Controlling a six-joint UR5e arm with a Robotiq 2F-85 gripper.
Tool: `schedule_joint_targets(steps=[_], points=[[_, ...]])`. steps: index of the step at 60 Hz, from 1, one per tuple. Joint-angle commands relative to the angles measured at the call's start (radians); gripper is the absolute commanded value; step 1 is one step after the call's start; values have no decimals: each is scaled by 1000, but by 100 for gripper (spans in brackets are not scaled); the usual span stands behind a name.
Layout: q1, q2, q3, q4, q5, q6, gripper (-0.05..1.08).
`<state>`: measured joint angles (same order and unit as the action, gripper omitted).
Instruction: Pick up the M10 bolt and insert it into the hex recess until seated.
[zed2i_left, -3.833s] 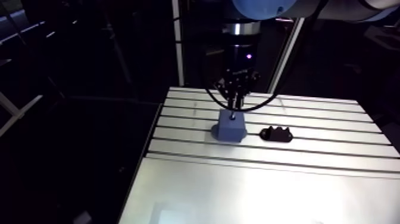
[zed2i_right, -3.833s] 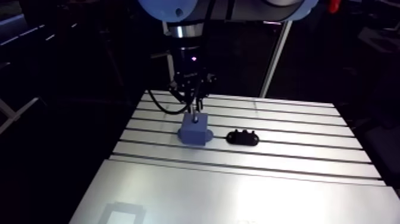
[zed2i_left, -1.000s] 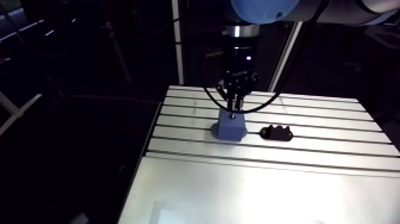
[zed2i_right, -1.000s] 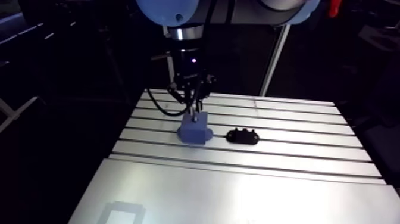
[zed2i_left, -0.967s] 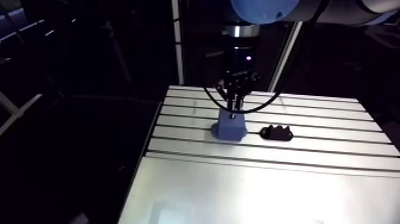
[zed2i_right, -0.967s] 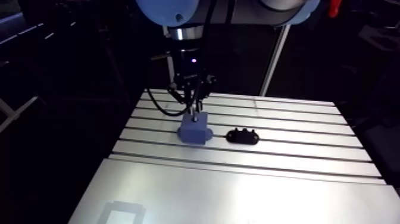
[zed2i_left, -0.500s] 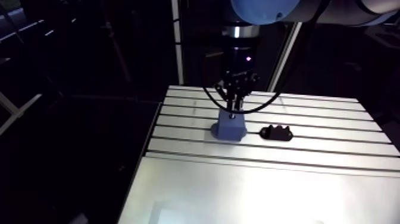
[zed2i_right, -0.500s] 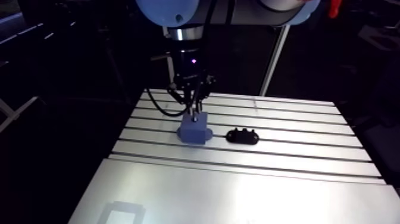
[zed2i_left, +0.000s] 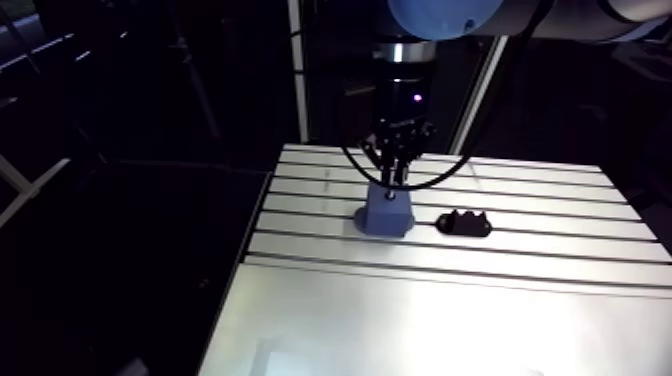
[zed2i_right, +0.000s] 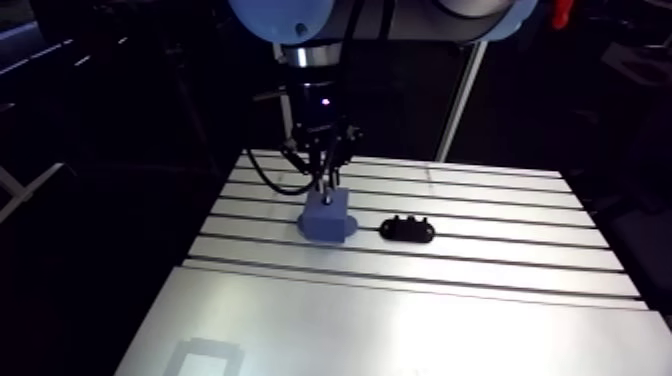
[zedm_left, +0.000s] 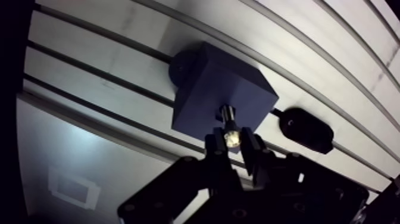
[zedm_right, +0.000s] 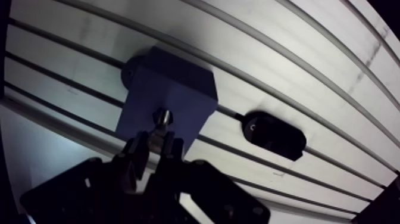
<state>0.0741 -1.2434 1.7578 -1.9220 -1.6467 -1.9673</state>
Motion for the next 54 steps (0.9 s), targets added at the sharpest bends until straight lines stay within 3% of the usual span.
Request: schedule_joint_targets(steps=[1,54], points=[[1,-3,-1,2,0,0,79],[1,0,7,1,0,0,79]])
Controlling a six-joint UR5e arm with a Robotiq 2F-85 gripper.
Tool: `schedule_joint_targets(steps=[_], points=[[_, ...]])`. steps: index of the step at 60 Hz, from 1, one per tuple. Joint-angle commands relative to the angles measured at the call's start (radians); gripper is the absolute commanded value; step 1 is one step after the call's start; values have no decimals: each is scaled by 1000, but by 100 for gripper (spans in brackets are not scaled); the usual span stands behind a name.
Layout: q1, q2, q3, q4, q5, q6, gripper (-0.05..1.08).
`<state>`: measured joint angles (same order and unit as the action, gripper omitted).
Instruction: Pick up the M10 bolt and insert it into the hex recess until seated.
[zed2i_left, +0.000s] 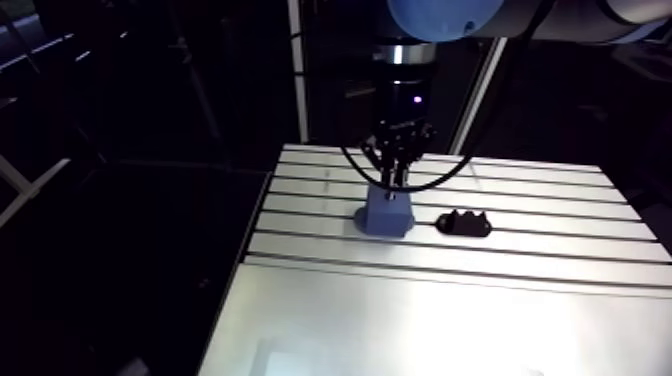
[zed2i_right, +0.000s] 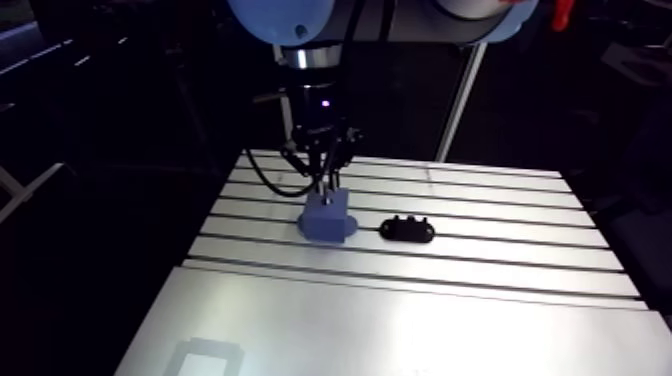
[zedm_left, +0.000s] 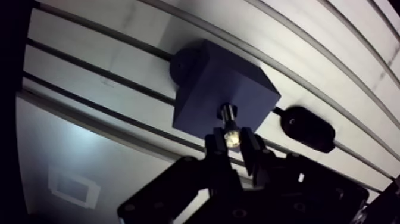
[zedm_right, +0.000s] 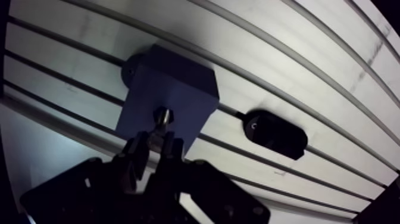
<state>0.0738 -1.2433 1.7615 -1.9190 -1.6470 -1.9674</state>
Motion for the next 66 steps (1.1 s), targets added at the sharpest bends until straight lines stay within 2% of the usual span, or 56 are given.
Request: schedule_joint_targets(steps=[1,41,43,44,45,46,47,48,49,50,51,53,54,55,56,57,66], points=[[1,0,3,-2,0,0,79],[-3,3,13,-7,-7,-2,78],[-3,3,14,-7,-7,-2,75],[-3,3,14,-7,-7,-2,68],[-3,3,14,-7,-7,-2,68],[-5,3,14,-7,-7,-2,57],[-5,3,14,-7,-7,-2,57],[-3,2,14,-7,-7,-2,44],[-3,2,14,-7,-7,-2,44],[-3,2,14,-7,-7,-3,34],[-3,2,14,-7,-7,-3,34],[-3,2,14,-8,-7,-3,17],[-3,2,14,-8,-7,-3,17],[-2,2,15,-8,-7,-3,8],[-2,2,15,-8,-7,-3,8],[-3,2,17,-8,-7,-3,2],[-3,0,19,-14,-7,-3,1]])
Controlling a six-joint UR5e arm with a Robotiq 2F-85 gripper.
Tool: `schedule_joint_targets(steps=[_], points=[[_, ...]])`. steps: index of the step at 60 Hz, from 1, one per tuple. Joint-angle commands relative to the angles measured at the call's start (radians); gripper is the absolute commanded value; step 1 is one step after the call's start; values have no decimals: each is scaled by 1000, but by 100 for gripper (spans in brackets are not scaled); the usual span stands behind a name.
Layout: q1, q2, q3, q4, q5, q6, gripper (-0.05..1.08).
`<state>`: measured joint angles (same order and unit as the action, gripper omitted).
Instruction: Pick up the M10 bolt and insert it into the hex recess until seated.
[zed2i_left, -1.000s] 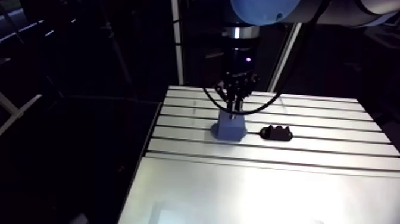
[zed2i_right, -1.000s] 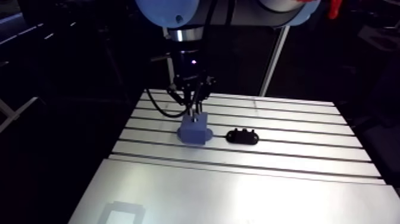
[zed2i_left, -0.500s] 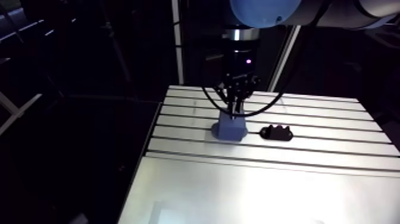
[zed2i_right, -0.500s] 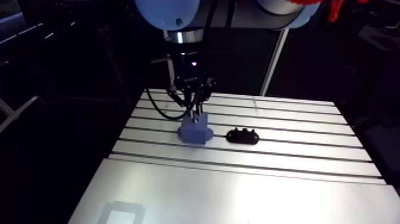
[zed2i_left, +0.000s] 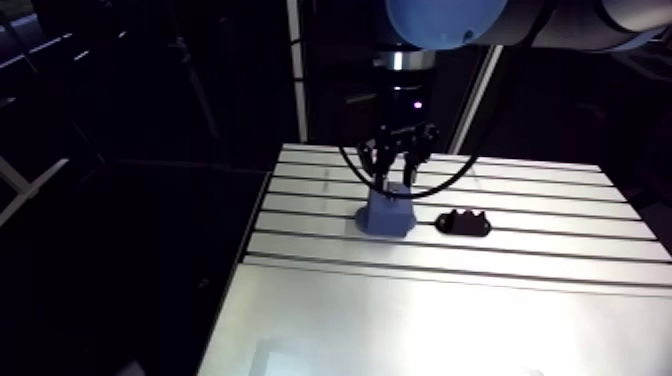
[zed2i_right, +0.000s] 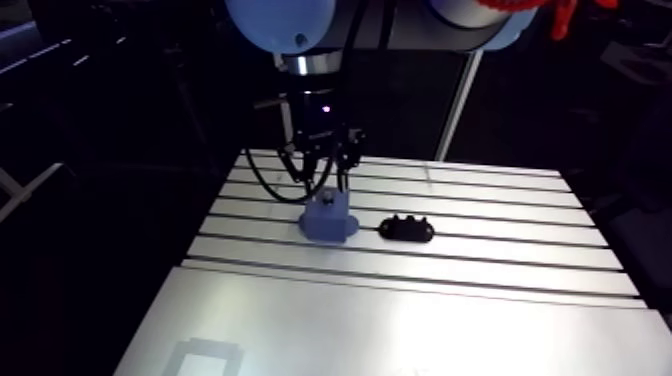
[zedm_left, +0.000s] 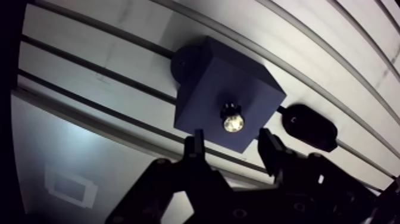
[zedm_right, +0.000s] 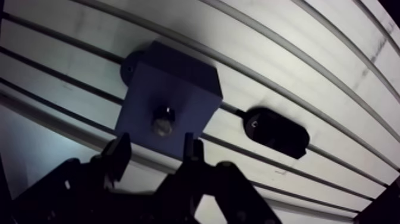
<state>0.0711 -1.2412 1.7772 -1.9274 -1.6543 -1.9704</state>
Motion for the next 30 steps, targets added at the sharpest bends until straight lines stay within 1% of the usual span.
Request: schedule_joint_targets(steps=[1,30], points=[[-1,-2,3,-6,0,0,1],[7,-16,5,-16,0,7,1]])
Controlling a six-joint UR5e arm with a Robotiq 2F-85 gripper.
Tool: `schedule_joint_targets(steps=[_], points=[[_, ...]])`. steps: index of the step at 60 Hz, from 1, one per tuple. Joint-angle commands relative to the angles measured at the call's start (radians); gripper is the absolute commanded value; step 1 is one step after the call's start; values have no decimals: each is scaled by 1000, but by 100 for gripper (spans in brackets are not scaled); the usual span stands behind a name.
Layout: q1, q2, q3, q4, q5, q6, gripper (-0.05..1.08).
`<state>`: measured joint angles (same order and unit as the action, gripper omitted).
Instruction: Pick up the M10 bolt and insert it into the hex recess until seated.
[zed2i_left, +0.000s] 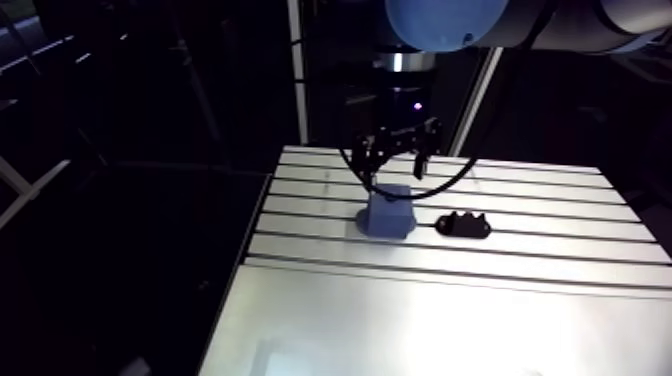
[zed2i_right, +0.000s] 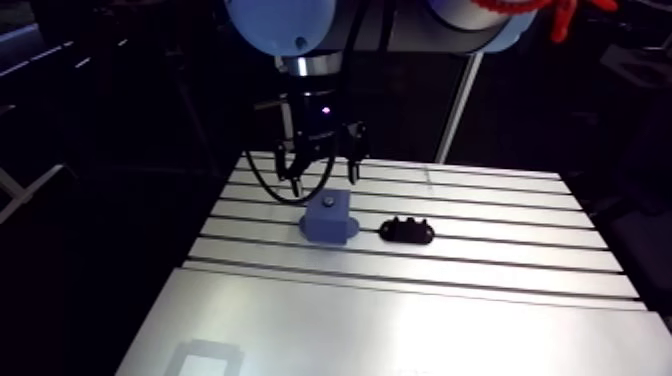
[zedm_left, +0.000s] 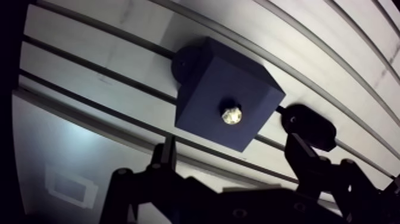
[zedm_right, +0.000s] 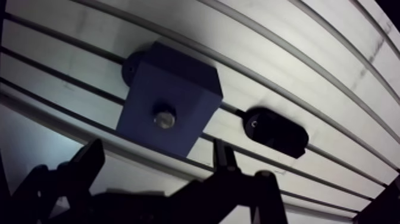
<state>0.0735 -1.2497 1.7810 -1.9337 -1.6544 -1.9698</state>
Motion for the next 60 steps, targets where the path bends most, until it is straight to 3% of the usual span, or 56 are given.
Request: schedule_joint_targets(steps=[1,22,31,42,50,60], points=[[5,-7,2,-18,0,12,1],[6,-30,40,-125,-11,101,1],[3,-29,49,-123,0,132,2],[-1,-30,56,-120,7,215,13],[-9,-29,59,-121,43,248,25],[-24,-29,59,-121,55,272,32]])
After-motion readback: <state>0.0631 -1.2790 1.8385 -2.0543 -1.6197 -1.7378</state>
